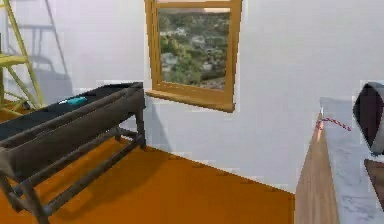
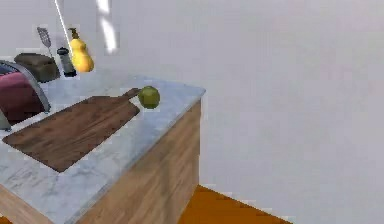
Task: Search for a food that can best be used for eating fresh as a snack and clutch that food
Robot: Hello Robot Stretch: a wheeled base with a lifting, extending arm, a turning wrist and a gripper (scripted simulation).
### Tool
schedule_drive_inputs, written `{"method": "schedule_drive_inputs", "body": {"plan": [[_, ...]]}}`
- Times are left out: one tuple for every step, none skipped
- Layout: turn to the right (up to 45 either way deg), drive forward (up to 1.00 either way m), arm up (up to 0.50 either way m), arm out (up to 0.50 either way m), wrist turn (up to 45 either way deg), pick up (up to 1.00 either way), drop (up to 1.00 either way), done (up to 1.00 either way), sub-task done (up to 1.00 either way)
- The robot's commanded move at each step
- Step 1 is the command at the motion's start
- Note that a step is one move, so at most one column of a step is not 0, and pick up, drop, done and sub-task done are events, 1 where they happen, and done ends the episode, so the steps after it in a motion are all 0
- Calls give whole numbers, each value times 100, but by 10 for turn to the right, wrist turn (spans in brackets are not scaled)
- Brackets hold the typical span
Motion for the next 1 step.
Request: {"method": "schedule_drive_inputs", "body": {"plan": [[450, 0, 0, 0, 0, 0, 0, 0, 0]]}}
